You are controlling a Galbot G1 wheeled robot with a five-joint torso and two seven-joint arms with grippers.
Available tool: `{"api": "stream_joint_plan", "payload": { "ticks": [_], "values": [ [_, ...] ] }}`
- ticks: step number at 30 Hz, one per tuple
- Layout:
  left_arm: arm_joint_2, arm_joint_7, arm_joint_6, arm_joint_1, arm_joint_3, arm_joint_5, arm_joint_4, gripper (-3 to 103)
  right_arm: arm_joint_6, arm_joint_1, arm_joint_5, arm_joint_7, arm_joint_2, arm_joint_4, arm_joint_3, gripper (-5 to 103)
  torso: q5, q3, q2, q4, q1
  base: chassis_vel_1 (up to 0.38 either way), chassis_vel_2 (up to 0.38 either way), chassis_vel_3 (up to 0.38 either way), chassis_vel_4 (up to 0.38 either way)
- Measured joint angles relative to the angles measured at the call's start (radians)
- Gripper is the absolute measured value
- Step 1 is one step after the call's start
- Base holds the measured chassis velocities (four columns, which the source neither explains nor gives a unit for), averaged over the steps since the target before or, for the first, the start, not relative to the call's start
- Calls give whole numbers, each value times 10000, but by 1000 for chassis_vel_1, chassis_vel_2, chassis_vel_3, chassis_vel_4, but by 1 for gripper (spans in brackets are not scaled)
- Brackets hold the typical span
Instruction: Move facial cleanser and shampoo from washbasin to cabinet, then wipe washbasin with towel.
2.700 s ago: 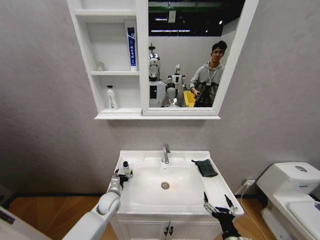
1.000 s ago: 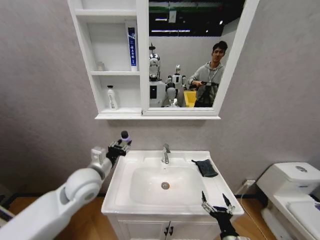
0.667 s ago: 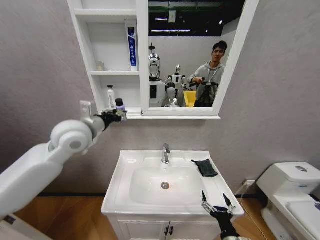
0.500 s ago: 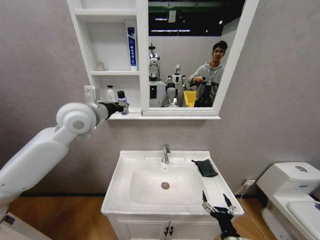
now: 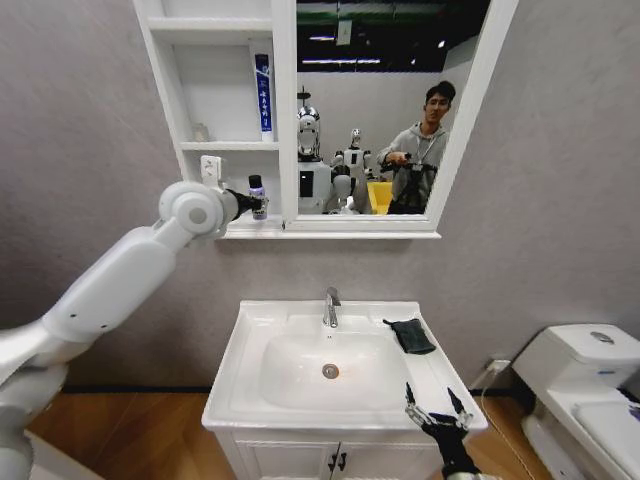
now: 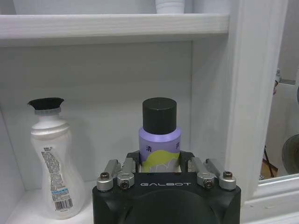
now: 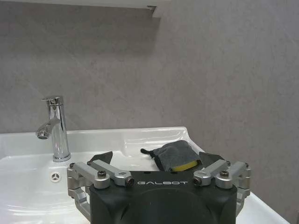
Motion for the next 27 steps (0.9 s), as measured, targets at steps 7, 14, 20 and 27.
{"api": "stream_joint_plan", "payload": {
  "ticks": [7, 14, 20, 27],
  "values": [
    [-107, 267, -24, -62, 145, 409, 505, 43, 178, -73, 55, -52, 32, -160, 72, 100, 0, -1, 0, 2, -1, 0, 0, 0, 0],
    [-128, 446, -30, 110, 168, 834, 526, 43, 185, -32, 138, -51, -32, -161, 94, 100, -1, -1, 0, 3, -1, 0, 0, 0, 0],
    [-197, 459, -38, 154, 179, 1019, 671, 51, 194, -18, 138, -55, 20, -162, 83, 100, -1, -1, 0, 0, 0, 0, 0, 0, 0],
    [-80, 487, -44, 206, 173, 1063, 585, 78, 264, -41, 194, -55, 21, -199, 170, 100, -1, -1, 0, 1, -2, 0, 0, 0, 0]
  ]
}}
